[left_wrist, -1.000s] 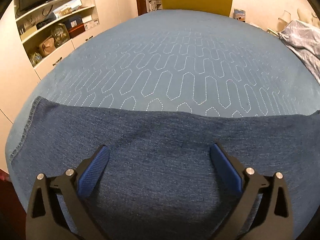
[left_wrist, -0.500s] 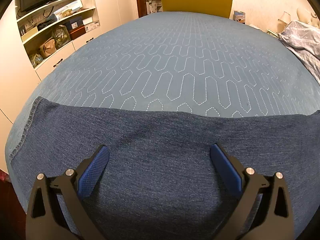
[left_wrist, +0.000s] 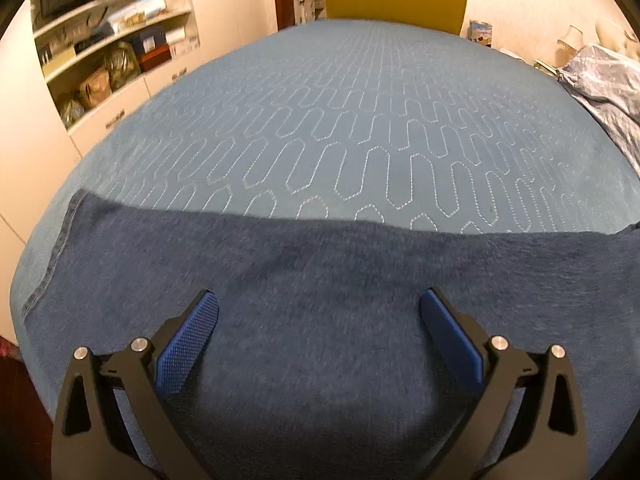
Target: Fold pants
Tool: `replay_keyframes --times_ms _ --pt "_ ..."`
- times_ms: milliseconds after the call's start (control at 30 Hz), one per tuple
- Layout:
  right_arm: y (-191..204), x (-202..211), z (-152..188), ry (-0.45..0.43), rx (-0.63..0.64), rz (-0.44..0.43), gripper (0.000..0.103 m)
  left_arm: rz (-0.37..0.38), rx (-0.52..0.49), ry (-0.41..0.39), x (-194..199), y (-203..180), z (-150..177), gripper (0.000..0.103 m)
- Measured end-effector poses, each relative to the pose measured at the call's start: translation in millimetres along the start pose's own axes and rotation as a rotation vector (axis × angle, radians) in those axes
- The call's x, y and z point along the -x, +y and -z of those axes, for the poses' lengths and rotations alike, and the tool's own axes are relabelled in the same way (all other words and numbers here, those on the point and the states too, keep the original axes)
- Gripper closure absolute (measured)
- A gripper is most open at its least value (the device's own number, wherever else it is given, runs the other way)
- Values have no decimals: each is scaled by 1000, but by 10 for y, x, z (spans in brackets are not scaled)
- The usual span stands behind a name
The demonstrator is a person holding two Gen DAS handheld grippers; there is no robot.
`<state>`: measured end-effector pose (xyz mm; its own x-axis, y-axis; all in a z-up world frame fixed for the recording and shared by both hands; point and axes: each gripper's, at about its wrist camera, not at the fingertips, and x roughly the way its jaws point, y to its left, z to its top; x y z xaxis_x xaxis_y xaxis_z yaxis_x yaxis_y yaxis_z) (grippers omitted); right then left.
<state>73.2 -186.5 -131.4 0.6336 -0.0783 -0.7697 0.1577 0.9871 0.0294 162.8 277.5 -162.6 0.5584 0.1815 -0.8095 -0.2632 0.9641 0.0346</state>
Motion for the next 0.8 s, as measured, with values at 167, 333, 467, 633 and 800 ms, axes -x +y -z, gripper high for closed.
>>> replay_keyframes --times_ms 167,333,467,633,800 --pt "638 -30 201 75 108 -73 5 83 -90 -81 421 90 149 3" --pt "1150 -77 315 103 200 -111 5 52 -52 -3 251 744 420 7" --pt "1460 -90 309 113 233 -134 5 38 -6 -33 299 1252 488 8" --pt "2067 -140 276 117 316 -221 5 45 -17 -67 307 1647 486 9" --pt "2919 -166 218 83 420 -318 9 107 174 -108 503 2153 545 23"
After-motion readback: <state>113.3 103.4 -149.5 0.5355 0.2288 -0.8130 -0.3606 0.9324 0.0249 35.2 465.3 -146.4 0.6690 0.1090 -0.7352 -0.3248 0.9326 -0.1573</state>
